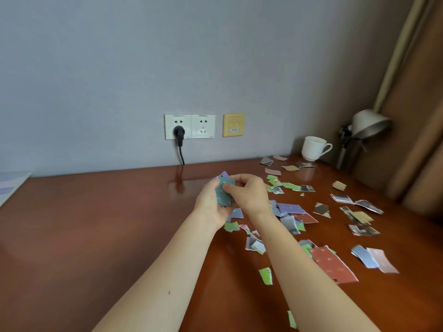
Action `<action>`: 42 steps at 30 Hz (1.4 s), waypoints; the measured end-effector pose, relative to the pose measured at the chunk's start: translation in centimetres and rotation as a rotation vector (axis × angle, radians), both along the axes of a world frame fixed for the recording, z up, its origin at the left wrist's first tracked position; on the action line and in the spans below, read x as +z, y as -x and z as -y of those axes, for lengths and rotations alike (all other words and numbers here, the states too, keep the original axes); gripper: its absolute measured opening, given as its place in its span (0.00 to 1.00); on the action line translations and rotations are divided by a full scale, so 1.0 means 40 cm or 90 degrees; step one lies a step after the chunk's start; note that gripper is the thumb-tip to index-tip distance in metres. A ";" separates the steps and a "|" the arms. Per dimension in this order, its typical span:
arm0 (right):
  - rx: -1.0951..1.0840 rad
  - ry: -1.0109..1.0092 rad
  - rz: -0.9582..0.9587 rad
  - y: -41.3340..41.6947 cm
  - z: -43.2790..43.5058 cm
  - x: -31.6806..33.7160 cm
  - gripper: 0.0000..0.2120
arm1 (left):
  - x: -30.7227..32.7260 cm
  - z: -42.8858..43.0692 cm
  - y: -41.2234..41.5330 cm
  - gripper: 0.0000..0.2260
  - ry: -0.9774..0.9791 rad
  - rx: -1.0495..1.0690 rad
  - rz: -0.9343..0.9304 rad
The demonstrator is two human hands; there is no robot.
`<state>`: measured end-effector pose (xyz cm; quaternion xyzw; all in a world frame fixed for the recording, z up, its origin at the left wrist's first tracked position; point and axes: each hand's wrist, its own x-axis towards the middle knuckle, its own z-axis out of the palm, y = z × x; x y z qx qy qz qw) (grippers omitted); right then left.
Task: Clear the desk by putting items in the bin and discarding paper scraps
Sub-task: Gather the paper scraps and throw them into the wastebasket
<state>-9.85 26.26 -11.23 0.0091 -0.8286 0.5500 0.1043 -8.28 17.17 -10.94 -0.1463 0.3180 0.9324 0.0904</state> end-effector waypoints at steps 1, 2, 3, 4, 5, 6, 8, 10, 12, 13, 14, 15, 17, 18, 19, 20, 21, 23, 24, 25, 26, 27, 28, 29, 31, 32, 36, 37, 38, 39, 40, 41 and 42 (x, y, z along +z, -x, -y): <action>-0.005 -0.024 -0.004 -0.017 -0.021 -0.001 0.05 | -0.001 -0.019 -0.014 0.11 0.015 -0.005 0.009; -0.009 -0.052 -0.007 -0.029 -0.043 -0.003 0.10 | -0.004 -0.038 -0.025 0.12 0.020 -0.006 0.021; -0.013 -0.068 -0.007 -0.041 -0.066 -0.004 0.13 | -0.008 -0.058 -0.034 0.13 0.027 -0.005 0.033; -0.015 -0.076 -0.005 -0.052 -0.089 -0.002 0.15 | -0.008 -0.075 -0.044 0.13 0.034 -0.007 0.037; -0.016 -0.075 -0.003 -0.062 -0.113 0.000 0.15 | -0.006 -0.093 -0.056 0.13 0.041 -0.012 0.043; -0.020 -0.078 0.002 -0.072 -0.137 -0.001 0.16 | -0.003 -0.113 -0.067 0.14 0.044 -0.020 0.046; -0.035 -0.100 0.014 -0.086 -0.186 -0.007 0.17 | -0.005 -0.150 -0.081 0.14 0.052 -0.031 0.052; -0.064 -0.135 0.029 -0.092 -0.235 -0.019 0.18 | -0.005 -0.182 -0.095 0.14 0.057 -0.034 0.063; -0.102 -0.193 0.053 -0.095 -0.279 -0.030 0.20 | -0.011 -0.209 -0.103 0.16 0.063 -0.030 0.069; -0.115 -0.234 0.073 -0.096 -0.298 -0.036 0.22 | -0.013 -0.220 -0.108 0.16 0.071 -0.029 0.072; -0.117 -0.277 0.098 -0.098 -0.315 -0.041 0.25 | -0.017 -0.230 -0.111 0.16 0.081 -0.030 0.072; -0.107 -0.314 0.122 -0.098 -0.330 -0.047 0.29 | -0.023 -0.239 -0.112 0.16 0.089 -0.030 0.070; -0.062 -0.361 0.179 -0.101 -0.349 -0.051 0.36 | -0.035 -0.254 -0.114 0.16 0.104 -0.027 0.064; -0.040 -0.385 0.204 -0.101 -0.356 -0.052 0.39 | -0.039 -0.260 -0.116 0.15 0.120 -0.023 0.059; -0.026 -0.416 0.220 -0.100 -0.361 -0.054 0.41 | -0.045 -0.265 -0.116 0.15 0.134 -0.014 0.056; -0.021 -0.447 0.234 -0.098 -0.364 -0.053 0.42 | -0.052 -0.267 -0.116 0.14 0.141 -0.003 0.058; -0.020 -0.473 0.246 -0.095 -0.364 -0.050 0.43 | -0.060 -0.267 -0.115 0.14 0.139 0.009 0.061; -0.008 -0.504 0.281 -0.086 -0.361 -0.038 0.45 | -0.068 -0.262 -0.117 0.15 0.088 0.031 0.074; -0.001 -0.521 0.299 -0.082 -0.358 -0.032 0.46 | -0.070 -0.259 -0.117 0.16 0.064 0.038 0.082; 0.006 -0.537 0.313 -0.074 -0.357 -0.028 0.46 | -0.071 -0.256 -0.114 0.18 0.052 0.041 0.090; 0.013 -0.554 0.326 -0.068 -0.356 -0.024 0.46 | -0.072 -0.254 -0.112 0.19 0.049 0.040 0.098; 0.020 -0.569 0.335 -0.058 -0.356 -0.022 0.46 | -0.073 -0.253 -0.109 0.20 0.049 0.037 0.104; 0.028 -0.584 0.341 -0.048 -0.357 -0.022 0.46 | -0.071 -0.252 -0.108 0.20 0.047 0.034 0.109; 0.035 -0.603 0.346 -0.040 -0.356 -0.021 0.46 | -0.070 -0.253 -0.107 0.20 0.042 0.032 0.117; 0.034 -0.624 0.342 -0.025 -0.353 -0.024 0.45 | -0.070 -0.255 -0.105 0.20 0.040 0.031 0.125; 0.022 -0.624 0.330 -0.020 -0.351 -0.027 0.42 | -0.070 -0.256 -0.105 0.20 0.044 0.032 0.127; -0.052 -0.630 0.238 -0.017 -0.345 -0.041 0.27 | -0.068 -0.261 -0.107 0.21 0.052 0.030 0.124; -0.064 -0.636 0.210 -0.021 -0.344 -0.044 0.24 | -0.067 -0.260 -0.109 0.21 0.047 0.030 0.124; -0.073 -0.641 0.185 -0.026 -0.343 -0.045 0.21 | -0.067 -0.260 -0.110 0.21 0.043 0.029 0.123; -0.080 -0.648 0.165 -0.033 -0.342 -0.045 0.19 | -0.069 -0.259 -0.111 0.20 0.041 0.028 0.121; -0.088 -0.660 0.148 -0.039 -0.341 -0.044 0.17 | -0.071 -0.259 -0.112 0.20 0.041 0.028 0.115; -0.096 -0.677 0.133 -0.044 -0.340 -0.045 0.16 | -0.073 -0.259 -0.112 0.20 0.040 0.029 0.110; -0.104 -0.694 0.120 -0.050 -0.339 -0.046 0.15 | -0.074 -0.260 -0.111 0.20 0.037 0.033 0.107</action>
